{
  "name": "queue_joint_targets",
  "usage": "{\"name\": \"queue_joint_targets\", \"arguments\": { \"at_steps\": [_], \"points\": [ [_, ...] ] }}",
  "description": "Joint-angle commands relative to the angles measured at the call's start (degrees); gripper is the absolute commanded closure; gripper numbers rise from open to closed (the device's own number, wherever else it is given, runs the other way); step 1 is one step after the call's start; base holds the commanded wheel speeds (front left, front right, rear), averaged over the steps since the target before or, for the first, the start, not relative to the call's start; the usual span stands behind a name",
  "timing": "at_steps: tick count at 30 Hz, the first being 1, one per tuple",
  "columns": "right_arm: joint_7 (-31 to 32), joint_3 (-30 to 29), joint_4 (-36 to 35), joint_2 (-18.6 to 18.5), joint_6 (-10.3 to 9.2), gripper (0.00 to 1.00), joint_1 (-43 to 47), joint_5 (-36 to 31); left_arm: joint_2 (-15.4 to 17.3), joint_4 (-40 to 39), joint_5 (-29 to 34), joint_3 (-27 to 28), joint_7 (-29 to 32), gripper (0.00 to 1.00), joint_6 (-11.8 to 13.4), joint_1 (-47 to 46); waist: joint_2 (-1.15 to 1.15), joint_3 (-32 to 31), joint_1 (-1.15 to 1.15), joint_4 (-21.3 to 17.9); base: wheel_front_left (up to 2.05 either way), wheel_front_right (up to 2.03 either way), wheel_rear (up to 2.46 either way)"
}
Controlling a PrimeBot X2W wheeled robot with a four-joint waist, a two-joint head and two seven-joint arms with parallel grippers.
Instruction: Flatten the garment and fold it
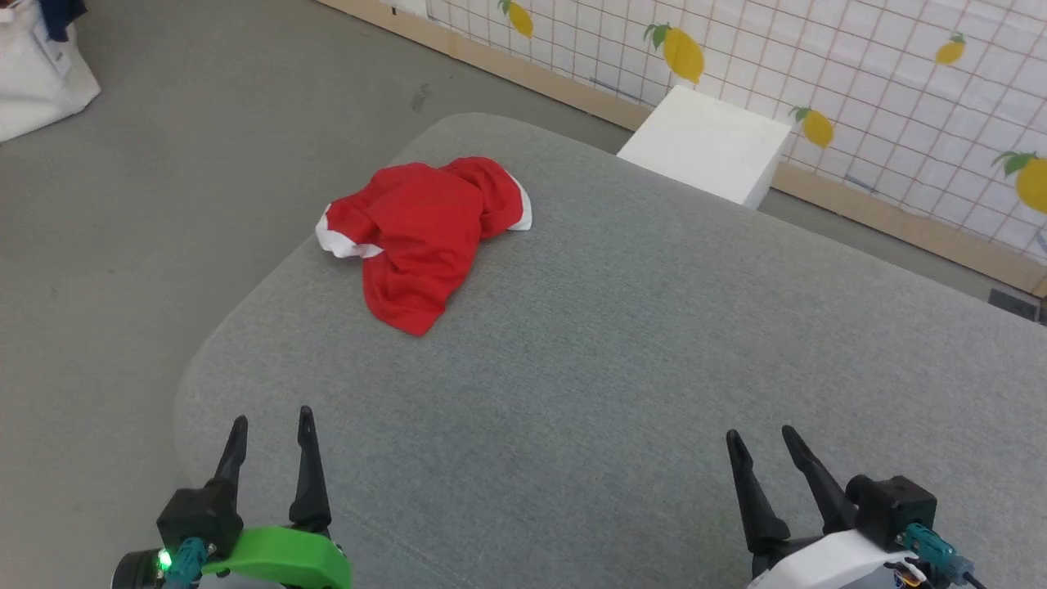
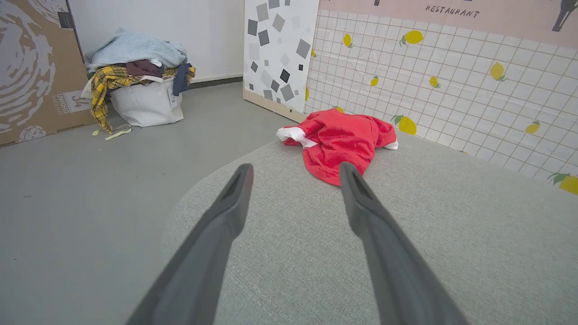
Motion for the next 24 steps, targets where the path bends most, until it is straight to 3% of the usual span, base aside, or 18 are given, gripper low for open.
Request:
{"name": "queue_joint_targets", "arguments": {
  "at_steps": [1, 12, 24],
  "points": [
    [-0.6, 0.3, 0.5, 0.0, -0.09, 0.0, 0.5, 0.7, -0.3, 0.2, -0.4, 0.1, -0.7, 0.0, 0.5, 0.9, 0.0, -0.2, 0.0, 0.7, 0.0, 0.0, 0.0],
    [-1.9, 0.8, 1.9, 0.0, -0.1, 0.0, 0.7, 1.8, -0.3, 0.5, -1.5, 0.2, -2.0, 0.0, 0.7, 1.6, 0.0, -0.3, 0.0, 2.9, 0.0, 0.0, 0.0],
    [-1.9, -0.3, 0.8, 0.0, -0.1, 0.0, 0.1, -1.2, -0.3, 0.9, -1.4, -0.2, -2.1, 0.0, 0.5, 1.5, 0.0, 0.1, 0.0, 1.8, 0.0, 0.0, 0.0]
  ]
}}
